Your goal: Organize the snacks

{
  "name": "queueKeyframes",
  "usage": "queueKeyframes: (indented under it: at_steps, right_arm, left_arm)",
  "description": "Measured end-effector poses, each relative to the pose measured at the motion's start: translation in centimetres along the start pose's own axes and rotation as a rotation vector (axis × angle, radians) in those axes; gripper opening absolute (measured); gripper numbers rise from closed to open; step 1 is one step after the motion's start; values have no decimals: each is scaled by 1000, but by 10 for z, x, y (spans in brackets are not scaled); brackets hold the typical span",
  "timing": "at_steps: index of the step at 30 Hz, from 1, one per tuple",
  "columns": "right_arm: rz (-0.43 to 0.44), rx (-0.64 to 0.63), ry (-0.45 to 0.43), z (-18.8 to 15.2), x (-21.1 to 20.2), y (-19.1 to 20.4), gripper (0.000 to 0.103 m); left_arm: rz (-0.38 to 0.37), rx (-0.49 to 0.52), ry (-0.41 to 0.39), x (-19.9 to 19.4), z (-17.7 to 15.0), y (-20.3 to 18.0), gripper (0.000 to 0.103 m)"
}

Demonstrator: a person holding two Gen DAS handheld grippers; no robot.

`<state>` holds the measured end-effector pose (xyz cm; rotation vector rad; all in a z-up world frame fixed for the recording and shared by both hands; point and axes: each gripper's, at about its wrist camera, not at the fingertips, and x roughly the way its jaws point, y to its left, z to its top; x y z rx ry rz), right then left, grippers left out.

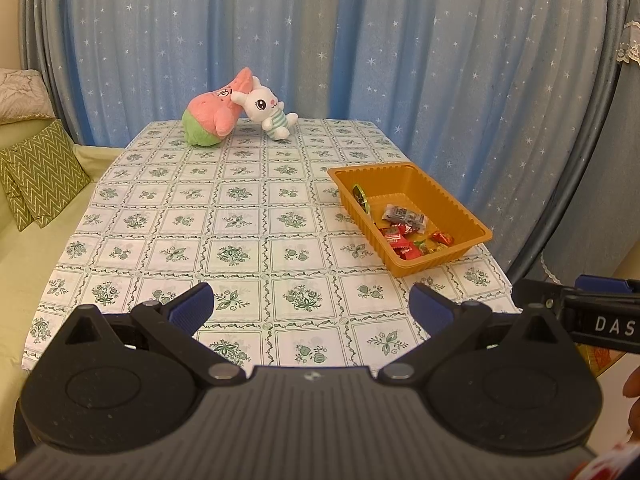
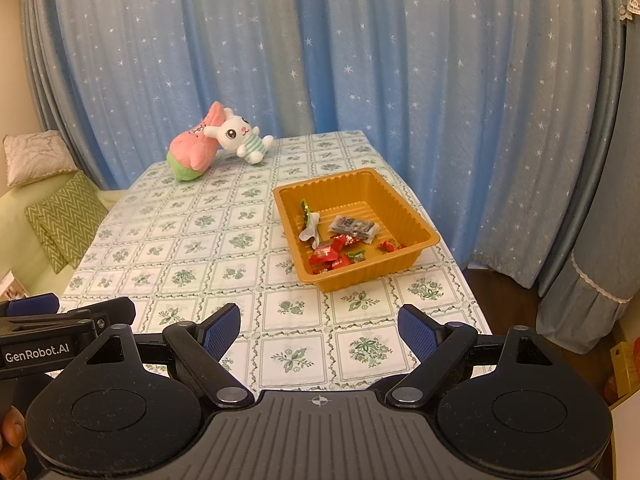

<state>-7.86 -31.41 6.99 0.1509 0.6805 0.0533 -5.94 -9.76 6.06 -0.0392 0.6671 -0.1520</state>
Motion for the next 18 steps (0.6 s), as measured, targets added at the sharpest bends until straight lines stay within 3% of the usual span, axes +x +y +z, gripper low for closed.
queueKeyframes:
  at_steps: [18]
  right_arm:
    - [0,1,-1,-1,1,-2,86]
  left_arm:
    - [-10,-8,-11,2,-1,3,103]
